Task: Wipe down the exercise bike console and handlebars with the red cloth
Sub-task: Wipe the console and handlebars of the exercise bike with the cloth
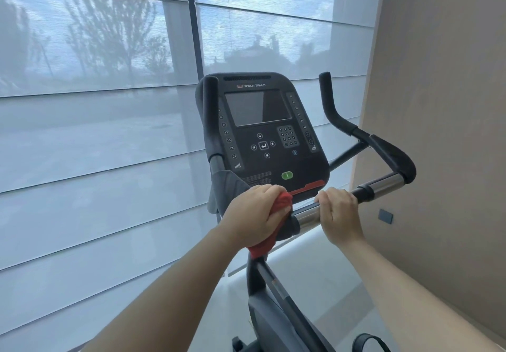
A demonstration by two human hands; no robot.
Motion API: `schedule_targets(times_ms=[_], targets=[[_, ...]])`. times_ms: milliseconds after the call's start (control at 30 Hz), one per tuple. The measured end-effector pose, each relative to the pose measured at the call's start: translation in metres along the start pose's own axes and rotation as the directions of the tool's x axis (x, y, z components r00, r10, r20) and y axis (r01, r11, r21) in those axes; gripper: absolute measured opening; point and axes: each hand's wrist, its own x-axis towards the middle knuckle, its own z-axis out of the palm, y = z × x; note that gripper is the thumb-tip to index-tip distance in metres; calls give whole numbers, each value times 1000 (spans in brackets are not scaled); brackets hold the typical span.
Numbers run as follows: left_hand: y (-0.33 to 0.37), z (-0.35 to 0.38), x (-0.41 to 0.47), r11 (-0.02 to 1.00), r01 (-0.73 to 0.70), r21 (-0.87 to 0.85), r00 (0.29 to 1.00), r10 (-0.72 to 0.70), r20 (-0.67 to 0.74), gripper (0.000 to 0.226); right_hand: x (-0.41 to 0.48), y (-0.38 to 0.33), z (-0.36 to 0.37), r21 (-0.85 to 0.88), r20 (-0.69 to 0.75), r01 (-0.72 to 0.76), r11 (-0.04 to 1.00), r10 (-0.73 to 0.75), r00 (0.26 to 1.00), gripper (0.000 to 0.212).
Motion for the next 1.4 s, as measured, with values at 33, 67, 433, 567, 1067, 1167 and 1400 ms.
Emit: schedule_targets(times_ms=[33, 67, 433, 567, 1067, 1167, 1400], targets=[[-1, 0, -1, 1000, -9, -3, 1000, 9, -11, 27, 0, -1, 0, -4, 0, -4, 1000, 4, 1000, 42], [-1, 0, -2, 1000, -15, -1, 1000, 15, -21, 28, 0, -1, 0, -17, 4, -4, 1000, 4, 1000, 42], [-39, -33, 13, 993, -120, -24, 986, 121, 114, 29, -8, -5, -8, -129, 103, 40, 991, -27, 994, 46], [-70, -55, 15, 997, -74, 37, 996, 73, 50, 30, -9, -20, -9, -157, 91, -16, 988, 31, 995, 55], [-78, -35, 5, 984, -122, -130, 992, 116, -53, 25, -7, -70, 17, -184, 26, -197, 963, 205, 978, 69], [-76, -34, 3, 973, -173, -151, 984, 166, -62, 25, -7, -69, 19, -171, -4, -201, 965, 203, 979, 64], [-63, -30, -5, 978, -167, -128, 985, 161, -62, 25, -7, -66, 22, -162, -30, -194, 968, 192, 981, 62]])
